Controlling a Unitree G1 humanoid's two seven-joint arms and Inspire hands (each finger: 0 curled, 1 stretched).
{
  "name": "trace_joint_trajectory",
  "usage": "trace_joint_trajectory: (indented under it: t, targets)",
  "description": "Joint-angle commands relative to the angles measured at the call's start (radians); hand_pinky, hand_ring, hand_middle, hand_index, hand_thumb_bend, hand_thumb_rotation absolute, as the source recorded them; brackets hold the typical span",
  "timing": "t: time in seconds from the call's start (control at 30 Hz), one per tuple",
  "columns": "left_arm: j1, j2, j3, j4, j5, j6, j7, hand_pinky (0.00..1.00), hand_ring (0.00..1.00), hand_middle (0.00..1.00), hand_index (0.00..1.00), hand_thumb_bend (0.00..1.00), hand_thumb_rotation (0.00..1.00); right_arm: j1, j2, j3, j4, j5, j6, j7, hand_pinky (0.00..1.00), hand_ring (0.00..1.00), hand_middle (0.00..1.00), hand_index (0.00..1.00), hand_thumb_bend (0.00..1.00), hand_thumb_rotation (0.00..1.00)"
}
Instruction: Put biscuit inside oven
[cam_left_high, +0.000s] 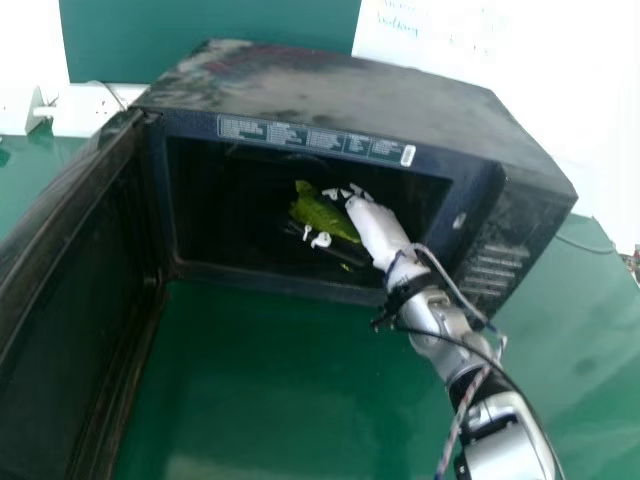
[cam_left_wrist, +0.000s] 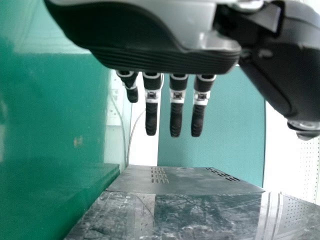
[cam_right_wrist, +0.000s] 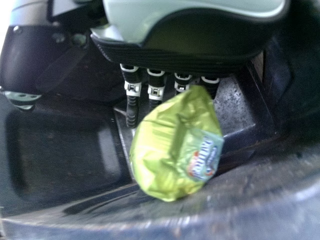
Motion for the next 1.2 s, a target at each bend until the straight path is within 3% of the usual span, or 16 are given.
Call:
trace_joint_trajectory:
  t: [0.0, 0.27, 0.43, 0.67, 0.8, 1.17]
  targets:
    - [0.008, 0.003, 0.006, 0.005, 0.01, -0.013, -0.001, 0.71, 0.79, 0.84, 0.8, 0.76, 0.73, 0.066, -0.044, -0.018, -0.046, 0.013, -0.008, 0.011, 0.6, 0.73, 0.81, 0.81, 0.95, 0.54]
    - [-0.003, 0.005, 0.008, 0.018, 0.007, -0.015, -0.006, 0.77, 0.8, 0.85, 0.81, 0.78, 0.79, 0.245, -0.101, -0.079, -0.302, 0.04, -0.035, 0.04, 0.59, 0.72, 0.81, 0.82, 0.94, 0.53]
    - [-0.007, 0.008, 0.009, 0.027, 0.009, -0.013, -0.005, 0.79, 0.81, 0.85, 0.81, 0.77, 0.81, 0.363, -0.12, -0.132, -0.481, 0.06, -0.009, 0.065, 0.59, 0.72, 0.81, 0.81, 0.95, 0.53]
    - [-0.014, 0.012, 0.01, 0.041, 0.002, -0.015, -0.012, 0.75, 0.8, 0.84, 0.79, 0.73, 0.71, 0.466, -0.111, -0.177, -0.623, 0.075, -0.008, 0.085, 0.6, 0.72, 0.81, 0.81, 0.97, 0.53]
    - [-0.013, 0.011, 0.01, 0.039, 0.006, -0.016, -0.009, 0.75, 0.78, 0.85, 0.79, 0.72, 0.69, 0.483, -0.097, -0.184, -0.641, 0.052, -0.002, 0.067, 0.59, 0.72, 0.81, 0.81, 0.96, 0.54]
    - [-0.012, 0.013, 0.013, 0.048, -0.004, -0.026, -0.027, 0.72, 0.78, 0.83, 0.8, 0.77, 0.74, 0.399, -0.053, -0.162, -0.556, 0.021, -0.014, 0.051, 0.59, 0.72, 0.82, 0.81, 0.94, 0.54]
